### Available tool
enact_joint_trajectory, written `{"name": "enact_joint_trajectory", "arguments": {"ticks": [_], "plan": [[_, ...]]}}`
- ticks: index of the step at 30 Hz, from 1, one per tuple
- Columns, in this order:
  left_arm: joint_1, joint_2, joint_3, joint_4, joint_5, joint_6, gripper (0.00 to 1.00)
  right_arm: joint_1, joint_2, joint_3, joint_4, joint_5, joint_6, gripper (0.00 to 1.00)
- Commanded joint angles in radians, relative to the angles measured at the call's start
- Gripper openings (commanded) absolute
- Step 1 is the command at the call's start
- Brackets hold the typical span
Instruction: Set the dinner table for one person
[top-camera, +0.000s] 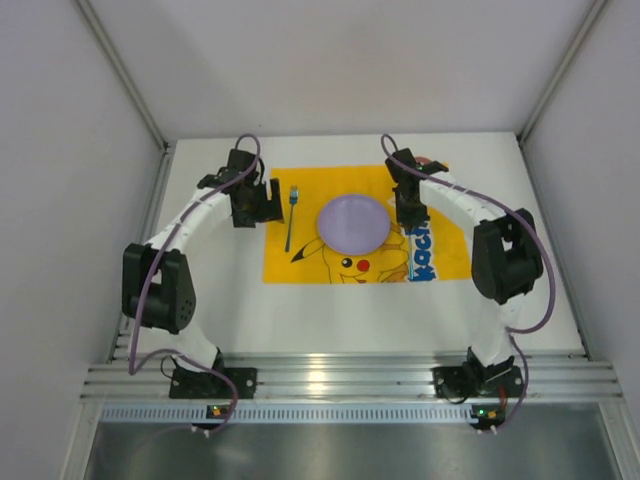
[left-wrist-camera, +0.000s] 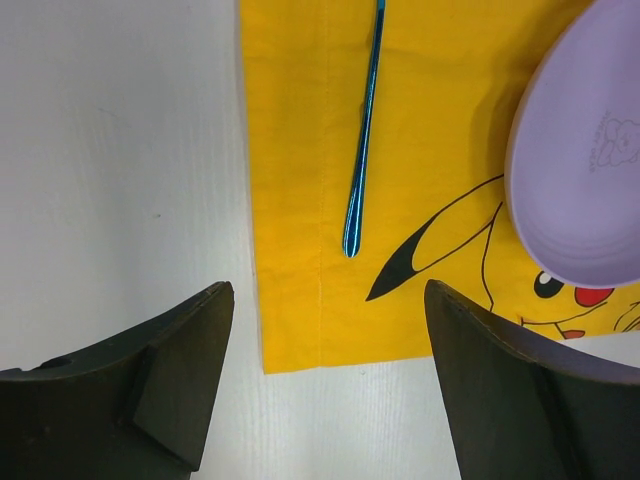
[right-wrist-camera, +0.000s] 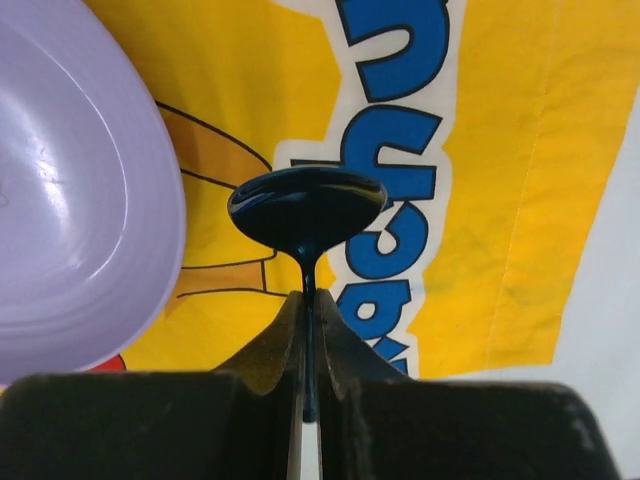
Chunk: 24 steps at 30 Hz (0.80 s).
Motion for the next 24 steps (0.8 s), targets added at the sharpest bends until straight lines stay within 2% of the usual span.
{"name": "enact_joint_trajectory", "arguments": {"ticks": [1,24], "plan": [[-0.003,-0.07,-0.011,-0.03,-0.035,0.019,0.82,0.012,0.032,0.079,0.035,0.015,-0.019,0.0],[-0.003,-0.141,-0.046,-0.064,-0.06,-0.007,0.82,-0.004,0.253,0.303,0.007,0.005,-0.028,0.0]]}}
